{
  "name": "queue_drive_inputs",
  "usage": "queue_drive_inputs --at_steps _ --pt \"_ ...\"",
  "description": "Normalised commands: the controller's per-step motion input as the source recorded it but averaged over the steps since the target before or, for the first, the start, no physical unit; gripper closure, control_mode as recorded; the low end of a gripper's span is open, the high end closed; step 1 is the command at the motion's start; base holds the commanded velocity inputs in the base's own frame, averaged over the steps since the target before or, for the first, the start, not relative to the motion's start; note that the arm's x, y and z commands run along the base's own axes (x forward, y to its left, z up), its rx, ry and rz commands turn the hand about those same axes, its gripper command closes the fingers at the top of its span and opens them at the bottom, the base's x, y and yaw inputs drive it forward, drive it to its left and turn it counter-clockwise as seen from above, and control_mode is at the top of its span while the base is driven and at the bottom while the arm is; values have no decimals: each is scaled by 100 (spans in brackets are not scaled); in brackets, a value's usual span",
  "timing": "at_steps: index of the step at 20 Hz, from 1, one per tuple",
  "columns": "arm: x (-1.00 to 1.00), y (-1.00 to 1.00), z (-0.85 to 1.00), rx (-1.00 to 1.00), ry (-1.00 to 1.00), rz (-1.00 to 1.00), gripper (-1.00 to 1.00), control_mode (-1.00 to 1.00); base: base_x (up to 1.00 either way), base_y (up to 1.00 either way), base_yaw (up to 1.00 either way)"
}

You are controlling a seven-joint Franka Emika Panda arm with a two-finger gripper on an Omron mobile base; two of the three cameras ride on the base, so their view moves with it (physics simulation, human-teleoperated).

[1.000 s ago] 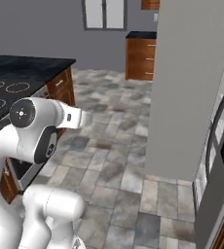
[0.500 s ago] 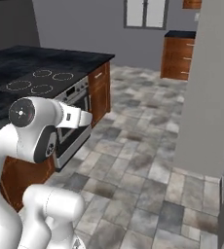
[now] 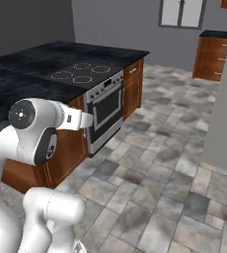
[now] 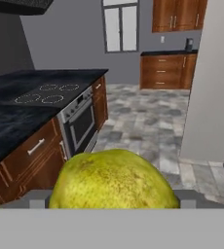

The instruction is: Retrieve the pear and banana from the fridge and place them into the bowl on the dining table.

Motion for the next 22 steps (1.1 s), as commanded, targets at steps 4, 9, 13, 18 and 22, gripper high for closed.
queue_drive_inputs --at_steps 4,9,13,18,22 --pt "0 0 0 0 0 0 100 100 -67 53 23" --pt "0 0 0 0 0 0 100 100 -44 54 18" --pt "0 0 0 0 0 0 100 100 -36 58 16" --pt "0 0 0 0 0 0 100 100 3 86 8" --pt "0 0 0 0 0 0 100 100 55 100 1"
